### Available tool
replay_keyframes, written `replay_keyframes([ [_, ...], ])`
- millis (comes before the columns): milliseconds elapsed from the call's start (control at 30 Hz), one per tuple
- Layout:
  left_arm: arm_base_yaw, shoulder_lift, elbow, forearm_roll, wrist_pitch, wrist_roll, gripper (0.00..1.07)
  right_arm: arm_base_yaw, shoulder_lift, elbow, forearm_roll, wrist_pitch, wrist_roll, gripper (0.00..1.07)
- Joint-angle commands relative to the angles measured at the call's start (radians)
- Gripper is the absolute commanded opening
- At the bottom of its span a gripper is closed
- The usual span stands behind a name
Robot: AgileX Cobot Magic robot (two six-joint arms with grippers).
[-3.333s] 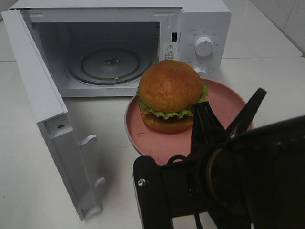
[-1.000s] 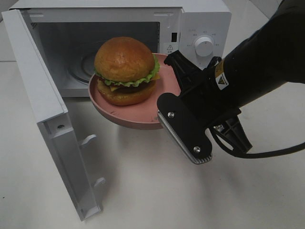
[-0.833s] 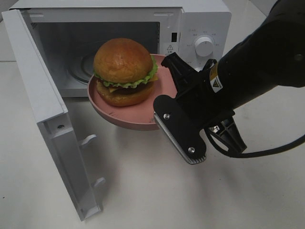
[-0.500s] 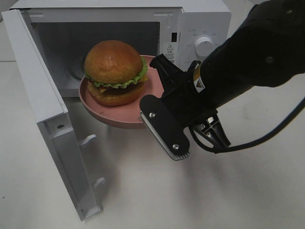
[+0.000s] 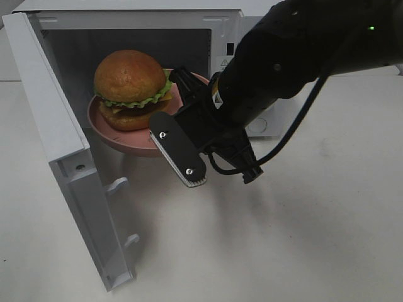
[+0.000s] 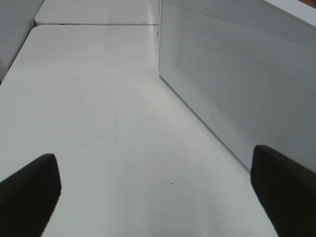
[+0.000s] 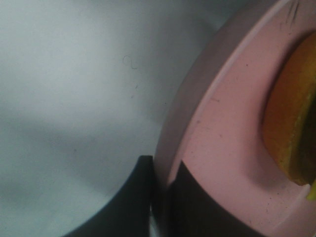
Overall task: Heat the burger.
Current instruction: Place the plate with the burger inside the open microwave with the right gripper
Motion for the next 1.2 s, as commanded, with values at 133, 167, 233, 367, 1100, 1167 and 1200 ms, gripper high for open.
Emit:
replay_keyframes([
  [133,0.002,-0.018,0.003,-0.001,-0.006,0.001,0.98,0.0,0.074,-0.121,-0.041,0.002,0.064,0.0],
  [167,0.002,-0.018,0.003,-0.001,-0.006,0.001,0.98,0.0,0.074,-0.121,-0.041,0.002,0.064,0.0],
  [233,0.002,-0.018,0.003,-0.001,-0.006,0.001,0.98,0.0,0.107,-0.17,-0.062,0.025,0.099,0.0],
  [367,0.002,-0.018,0.003,-0.001,-0.006,0.001,0.98,0.0,0.14,-0.222,-0.062,0.038,0.129,0.0],
  [1100,0.002,-0.018,0.003,-0.001,-0.006,0.001,0.98,-0.002,0.365,-0.557,-0.109,0.14,0.259,0.0],
  [1167,0.002,-0.018,0.003,-0.001,-0.006,0.001,0.98,-0.003,0.396,-0.599,-0.11,0.142,0.277,0.0],
  [1200,0.002,-0.018,0.003,-0.001,-0.006,0.001,0.98,-0.003,0.396,-0.599,-0.11,0.142,0.277,0.0],
])
